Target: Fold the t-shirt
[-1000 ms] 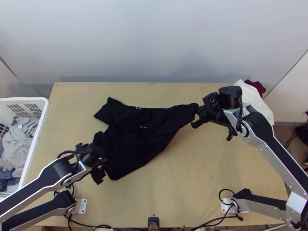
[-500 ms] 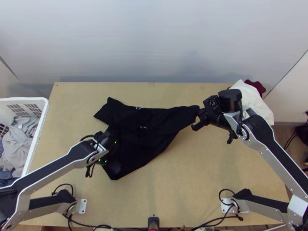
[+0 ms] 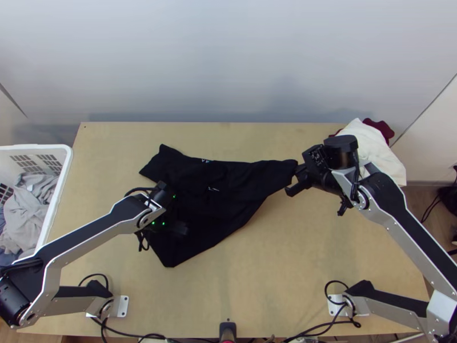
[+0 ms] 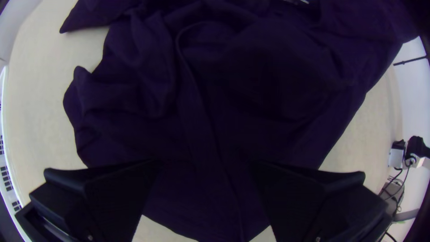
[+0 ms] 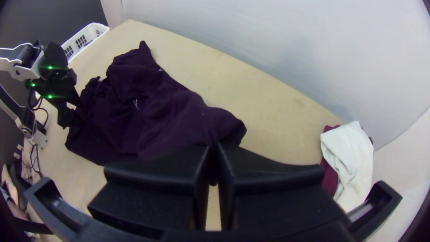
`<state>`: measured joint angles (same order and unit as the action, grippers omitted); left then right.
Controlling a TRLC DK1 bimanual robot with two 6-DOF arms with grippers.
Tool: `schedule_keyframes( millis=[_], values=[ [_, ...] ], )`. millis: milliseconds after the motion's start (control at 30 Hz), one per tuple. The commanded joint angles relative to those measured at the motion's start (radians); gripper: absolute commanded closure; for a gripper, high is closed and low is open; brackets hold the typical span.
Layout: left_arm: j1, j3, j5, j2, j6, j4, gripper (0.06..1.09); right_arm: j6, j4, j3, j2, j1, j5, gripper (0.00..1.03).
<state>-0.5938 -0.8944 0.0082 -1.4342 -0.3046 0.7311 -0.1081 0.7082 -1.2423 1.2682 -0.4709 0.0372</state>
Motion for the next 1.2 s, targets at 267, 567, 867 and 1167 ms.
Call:
schedule_keyframes(
  millis=[267,567,867,1167],
  values=[
    [-0.083,0.0,0.006,-0.038,-0.122,0.079,0.53,-0.024,-0.027,0.055,-0.001,0.014,-0.031,0.99],
    [-0.008,0.075,0.17,0.057,-0.149,-0.056,0.86,-0.022,-0.03,0.084,-0.036,0.02,-0.036,0.99],
    [-0.041,0.094,0.139,0.054,-0.1,-0.047,0.96,-0.018,-0.03,0.089,-0.067,0.026,-0.039,0.99],
    [-0.08,0.063,0.11,0.032,-0.068,-0.038,0.86,-0.018,-0.027,0.107,-0.086,0.028,-0.04,0.99]
  ],
)
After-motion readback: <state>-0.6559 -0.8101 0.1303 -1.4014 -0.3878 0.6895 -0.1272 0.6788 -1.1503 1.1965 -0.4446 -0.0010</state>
